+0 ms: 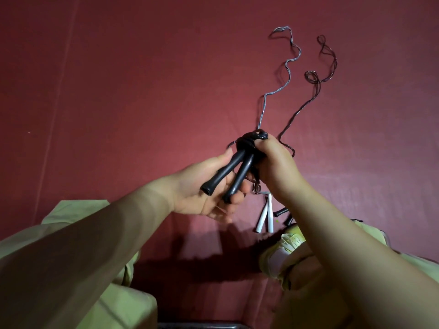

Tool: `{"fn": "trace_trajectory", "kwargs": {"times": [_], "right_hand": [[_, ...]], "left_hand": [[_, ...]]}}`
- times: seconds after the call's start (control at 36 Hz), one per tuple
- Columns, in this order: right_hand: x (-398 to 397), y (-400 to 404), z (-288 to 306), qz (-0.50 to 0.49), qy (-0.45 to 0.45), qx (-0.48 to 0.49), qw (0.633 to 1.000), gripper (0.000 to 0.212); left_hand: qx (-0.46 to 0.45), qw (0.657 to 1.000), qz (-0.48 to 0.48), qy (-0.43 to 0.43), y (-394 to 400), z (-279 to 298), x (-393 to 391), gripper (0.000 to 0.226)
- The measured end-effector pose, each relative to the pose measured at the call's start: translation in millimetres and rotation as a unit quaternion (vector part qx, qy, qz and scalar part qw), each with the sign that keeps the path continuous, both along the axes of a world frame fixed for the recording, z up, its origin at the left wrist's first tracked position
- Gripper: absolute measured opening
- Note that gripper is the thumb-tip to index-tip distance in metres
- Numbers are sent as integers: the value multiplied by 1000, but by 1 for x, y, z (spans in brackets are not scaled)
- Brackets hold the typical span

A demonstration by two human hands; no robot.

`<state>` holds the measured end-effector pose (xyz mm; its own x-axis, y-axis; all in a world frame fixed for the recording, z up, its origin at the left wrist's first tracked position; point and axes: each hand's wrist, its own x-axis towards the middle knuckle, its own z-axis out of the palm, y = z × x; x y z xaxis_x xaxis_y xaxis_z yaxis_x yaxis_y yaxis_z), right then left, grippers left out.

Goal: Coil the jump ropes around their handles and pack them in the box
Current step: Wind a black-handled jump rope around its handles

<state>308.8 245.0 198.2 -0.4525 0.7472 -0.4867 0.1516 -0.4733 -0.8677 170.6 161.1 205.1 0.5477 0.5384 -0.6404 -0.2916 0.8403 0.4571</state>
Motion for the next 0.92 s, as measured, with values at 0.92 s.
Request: {"fn": "trace_trajectory", "kwargs": {"times": [0.92], "right_hand": [[4,0,-8,136,-108,-49,984,56]], "left_hand": [[201,813,-49,545,3,-19,10,61]]}}
